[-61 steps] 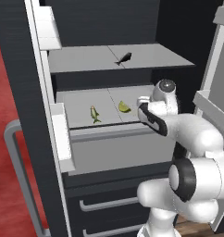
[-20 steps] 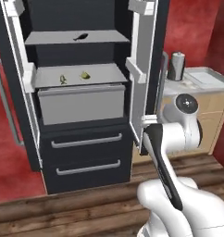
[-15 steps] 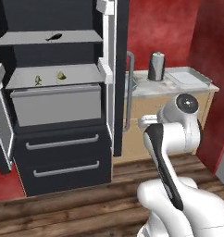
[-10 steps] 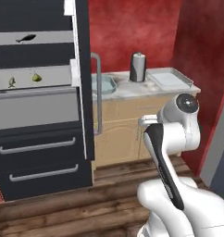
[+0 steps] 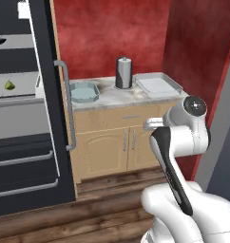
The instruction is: Place one lemon wedge and one fish in each tupperware on the nearby counter, to pack two identical lunches.
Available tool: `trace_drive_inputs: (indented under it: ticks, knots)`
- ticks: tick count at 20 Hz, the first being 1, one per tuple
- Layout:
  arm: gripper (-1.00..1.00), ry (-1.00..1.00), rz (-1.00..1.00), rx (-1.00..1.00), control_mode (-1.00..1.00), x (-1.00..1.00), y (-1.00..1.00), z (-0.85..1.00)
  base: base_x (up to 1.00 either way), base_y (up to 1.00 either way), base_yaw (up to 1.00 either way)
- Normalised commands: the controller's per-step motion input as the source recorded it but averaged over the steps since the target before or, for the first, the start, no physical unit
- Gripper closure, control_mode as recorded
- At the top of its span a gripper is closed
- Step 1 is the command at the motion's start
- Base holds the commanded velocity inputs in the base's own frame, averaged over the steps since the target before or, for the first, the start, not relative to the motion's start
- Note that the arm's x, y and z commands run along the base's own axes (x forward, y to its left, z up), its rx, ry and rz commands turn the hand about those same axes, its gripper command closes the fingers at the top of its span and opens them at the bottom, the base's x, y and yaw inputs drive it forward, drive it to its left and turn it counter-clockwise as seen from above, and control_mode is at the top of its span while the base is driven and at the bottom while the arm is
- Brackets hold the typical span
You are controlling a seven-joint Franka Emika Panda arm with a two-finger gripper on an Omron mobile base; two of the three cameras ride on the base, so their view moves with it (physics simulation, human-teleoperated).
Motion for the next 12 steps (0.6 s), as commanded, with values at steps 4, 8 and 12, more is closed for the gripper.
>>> trace_drive_inputs:
  ticks: [4, 8, 12]
  knots:
    - [1.0, 0.0, 0.0, 0.0, 1.0, 0.0, 0.0, 0.0, 0.95, -0.04, 0.0]
    - [1.0, 0.0, 0.0, 0.0, 1.0, 0.0, 0.0, 0.0, 0.98, -0.17, 0.0]
    - [1.0, 0.0, 0.0, 0.0, 1.0, 0.0, 0.0, 0.0, 0.99, -0.27, 0.0]
